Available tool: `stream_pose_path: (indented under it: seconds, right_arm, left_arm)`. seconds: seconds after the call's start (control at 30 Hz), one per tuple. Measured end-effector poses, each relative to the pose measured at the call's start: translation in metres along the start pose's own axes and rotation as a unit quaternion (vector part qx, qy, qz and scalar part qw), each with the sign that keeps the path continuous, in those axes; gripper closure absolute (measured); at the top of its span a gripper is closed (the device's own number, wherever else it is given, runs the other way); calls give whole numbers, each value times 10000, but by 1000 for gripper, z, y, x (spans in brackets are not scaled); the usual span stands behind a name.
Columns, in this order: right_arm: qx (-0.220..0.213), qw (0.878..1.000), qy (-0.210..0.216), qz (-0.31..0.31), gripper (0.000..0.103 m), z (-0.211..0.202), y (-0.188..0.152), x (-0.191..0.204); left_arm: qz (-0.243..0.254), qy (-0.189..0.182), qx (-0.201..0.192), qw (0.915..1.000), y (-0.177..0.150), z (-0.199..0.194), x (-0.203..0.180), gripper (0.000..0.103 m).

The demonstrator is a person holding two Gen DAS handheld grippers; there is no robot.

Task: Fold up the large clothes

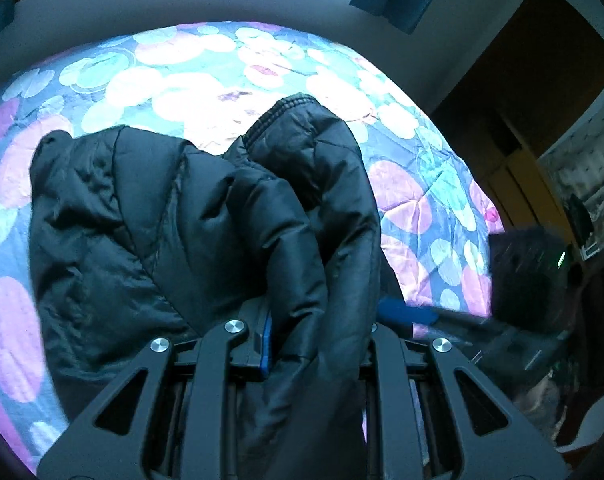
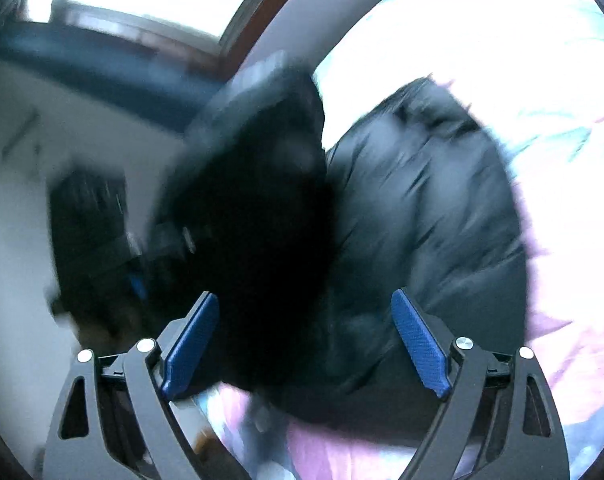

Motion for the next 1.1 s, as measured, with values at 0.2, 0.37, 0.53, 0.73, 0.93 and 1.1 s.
stream_pose_path:
  seconds: [0.2, 0.37, 0.53, 0.73, 0.93, 1.1]
  right_arm:
    - [-129, 9995, 274, -59, 16, 5, 27, 16]
    - [146, 9998, 117, -100, 16, 36, 38, 24]
    - [325, 9990, -306, -67, 25, 46, 30, 11]
    - [400, 9986, -349, -54, 29, 53, 25, 6]
    - [476, 9976, -498, 67, 39, 61, 32, -4]
    - [550, 9974, -452, 66, 37, 58, 34, -3]
  left_arm:
    - [-32, 31, -296, 9996, -14, 17, -9, 84]
    - [173, 269, -352, 9989, -16, 23, -17, 83]
    - [266, 230, -435, 9984, -17, 18, -21, 76]
    - [243, -8, -631, 9977, -30, -6, -28, 61]
    - [396, -307, -1179, 9918, -51, -66, -27, 45]
    - [57, 277, -1593, 9868, -73, -94, 30, 37]
Point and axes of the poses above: each gripper's, at about its wrist camera, not at the fingertips, and z roughly the way its jaws point, x to its left, y to its top, the point moved 5 cm from there along z, roughly the way its jaws point, and after that the axes turned 6 degrees about z, right-handed, at the moved point
